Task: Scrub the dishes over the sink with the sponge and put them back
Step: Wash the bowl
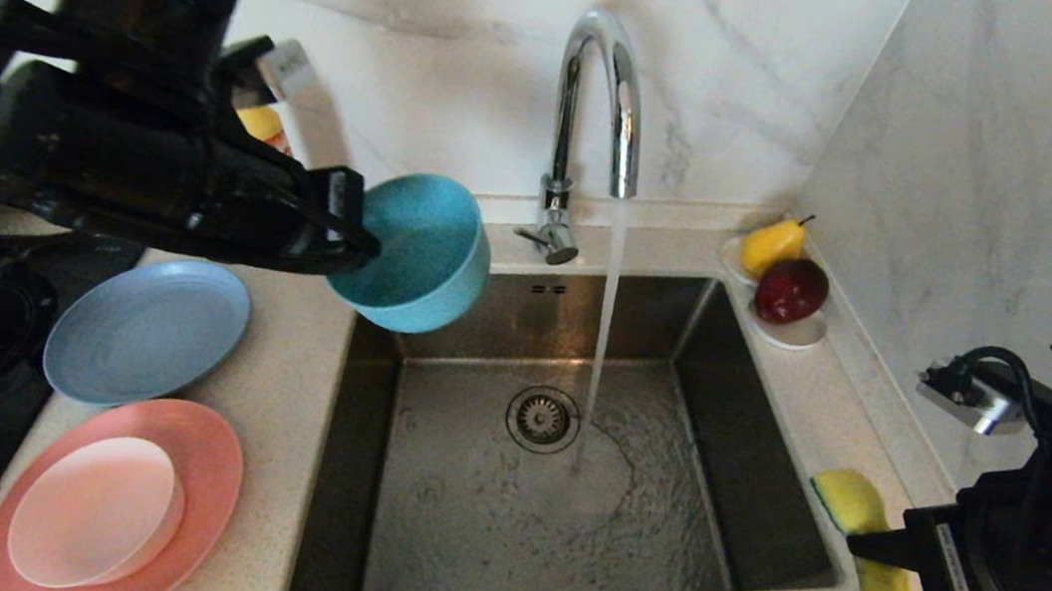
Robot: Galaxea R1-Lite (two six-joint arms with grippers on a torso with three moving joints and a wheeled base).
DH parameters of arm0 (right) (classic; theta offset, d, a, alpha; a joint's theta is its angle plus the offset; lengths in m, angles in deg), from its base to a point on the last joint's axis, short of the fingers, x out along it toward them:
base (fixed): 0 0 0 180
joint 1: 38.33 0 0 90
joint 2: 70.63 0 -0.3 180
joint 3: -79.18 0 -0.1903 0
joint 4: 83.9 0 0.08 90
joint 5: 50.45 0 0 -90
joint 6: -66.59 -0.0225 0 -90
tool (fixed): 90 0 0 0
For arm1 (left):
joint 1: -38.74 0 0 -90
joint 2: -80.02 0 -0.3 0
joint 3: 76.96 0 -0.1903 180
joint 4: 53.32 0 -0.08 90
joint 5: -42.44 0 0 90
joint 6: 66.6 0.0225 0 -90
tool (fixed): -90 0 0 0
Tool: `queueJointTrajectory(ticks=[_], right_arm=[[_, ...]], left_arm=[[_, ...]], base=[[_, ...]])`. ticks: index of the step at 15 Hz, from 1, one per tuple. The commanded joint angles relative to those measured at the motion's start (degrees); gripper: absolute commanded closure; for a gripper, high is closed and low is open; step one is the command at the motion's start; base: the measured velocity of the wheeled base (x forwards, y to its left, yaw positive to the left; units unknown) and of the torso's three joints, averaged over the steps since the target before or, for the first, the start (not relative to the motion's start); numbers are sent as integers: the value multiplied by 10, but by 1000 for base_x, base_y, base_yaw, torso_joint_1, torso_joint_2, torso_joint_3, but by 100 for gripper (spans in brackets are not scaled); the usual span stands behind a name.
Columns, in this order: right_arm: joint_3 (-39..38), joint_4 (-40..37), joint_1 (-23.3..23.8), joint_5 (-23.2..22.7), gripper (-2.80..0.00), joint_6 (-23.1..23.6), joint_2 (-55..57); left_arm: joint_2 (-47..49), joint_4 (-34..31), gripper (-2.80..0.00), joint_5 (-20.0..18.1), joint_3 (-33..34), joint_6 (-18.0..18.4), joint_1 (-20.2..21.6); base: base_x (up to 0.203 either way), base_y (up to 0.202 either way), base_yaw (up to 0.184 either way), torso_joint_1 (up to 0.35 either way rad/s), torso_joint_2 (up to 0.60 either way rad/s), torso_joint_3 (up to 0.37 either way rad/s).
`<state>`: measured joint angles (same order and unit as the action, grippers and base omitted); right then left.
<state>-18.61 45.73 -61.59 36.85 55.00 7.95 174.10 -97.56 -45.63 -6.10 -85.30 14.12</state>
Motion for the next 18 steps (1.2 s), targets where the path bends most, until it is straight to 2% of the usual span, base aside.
queueJointTrajectory(ticks=[1,5,10,14,16,18], right_arm=[[-4,-2,2,0,0,-1,-11],[-9,-2,14,-2,0,-2,-13],[-9,-2,14,-2,0,-1,-24],[-8,-2,13,-2,0,0,-30],[-7,-2,13,-2,0,0,-29],[-8,-1,13,-2,0,0,-26]], left_arm=[[79,23,0,28,0,-28,-50],[172,97,0,89,-8,-71,-89],[265,105,0,109,-67,-123,-113],[309,105,0,114,-119,-136,-120],[332,102,0,138,-150,-137,-124],[345,100,0,144,-169,-138,-129]], base=[[0,0,0,0,0,0],[0,0,0,0,0,0],[0,0,0,0,0,0],[0,0,0,0,0,0],[0,0,0,0,0,0],[0,0,0,0,0,0]])
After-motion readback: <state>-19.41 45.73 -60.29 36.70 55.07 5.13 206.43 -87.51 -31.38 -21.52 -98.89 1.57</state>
